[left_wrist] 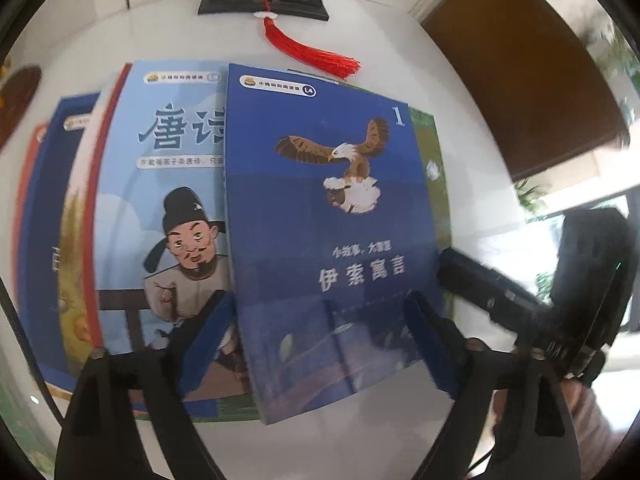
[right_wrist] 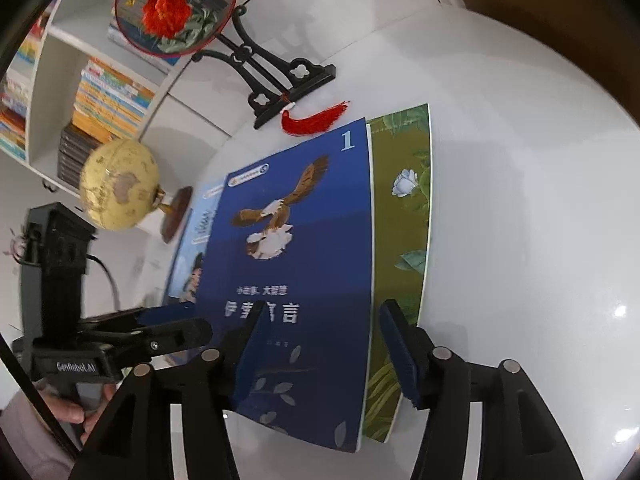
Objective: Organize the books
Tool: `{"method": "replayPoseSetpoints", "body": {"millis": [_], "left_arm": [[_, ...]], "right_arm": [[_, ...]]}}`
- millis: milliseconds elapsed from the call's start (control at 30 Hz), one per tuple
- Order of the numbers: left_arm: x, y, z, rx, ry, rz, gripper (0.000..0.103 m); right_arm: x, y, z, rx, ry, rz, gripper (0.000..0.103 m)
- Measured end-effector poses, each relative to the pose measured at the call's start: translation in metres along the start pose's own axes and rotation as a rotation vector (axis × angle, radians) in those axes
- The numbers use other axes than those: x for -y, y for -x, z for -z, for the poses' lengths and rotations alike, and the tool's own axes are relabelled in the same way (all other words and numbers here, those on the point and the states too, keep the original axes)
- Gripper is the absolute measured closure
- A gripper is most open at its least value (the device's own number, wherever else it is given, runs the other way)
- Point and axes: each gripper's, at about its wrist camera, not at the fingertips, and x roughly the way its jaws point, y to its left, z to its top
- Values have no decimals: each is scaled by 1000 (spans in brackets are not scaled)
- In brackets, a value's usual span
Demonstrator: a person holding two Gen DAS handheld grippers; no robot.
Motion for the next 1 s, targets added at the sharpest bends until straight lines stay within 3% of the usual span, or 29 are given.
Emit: {"method": "replayPoseSetpoints", "body": {"millis": [300,433,500,533,567,600,633,667,733,767,833,900,933,1000], "left_arm": [[13,-4,0,2,-19,-16,9],[22,-5,0,36,-20,-83,15],[23,7,2,111,-21,-78,21],[20,16,3,152,2,-24,23],[16,23,4,177,29,49,35],[14,26,3,179,52,133,54],[15,24,3,163,49,169,57],[20,19,2,146,22,143,57],[32,4,3,115,-64,-1,57],[33,-2,4,98,-67,-4,58],[24,1,4,102,-12,65,60],[19,2,4,114,38,96,62],[15,2,5,114,43,91,64],[13,-2,6,96,43,95,67]], "right_arm": [[1,-2,1,18,-28,-111,20],[1,-4,-5,-16,-48,-136,17],[4,-4,-8,-61,-63,-171,23],[8,1,-7,-48,-74,-206,39],[12,9,-6,-15,-87,-255,62],[18,17,-5,23,-116,-335,75],[22,22,-4,38,-154,-436,89],[21,21,-3,22,-164,-471,89],[11,17,-3,0,-116,-419,89],[9,14,-3,-4,-110,-417,89],[10,11,-6,8,-145,-421,89],[8,17,-10,42,-110,-309,88],[9,22,-12,53,-102,-284,84],[15,26,-13,30,-95,-178,64]]}}
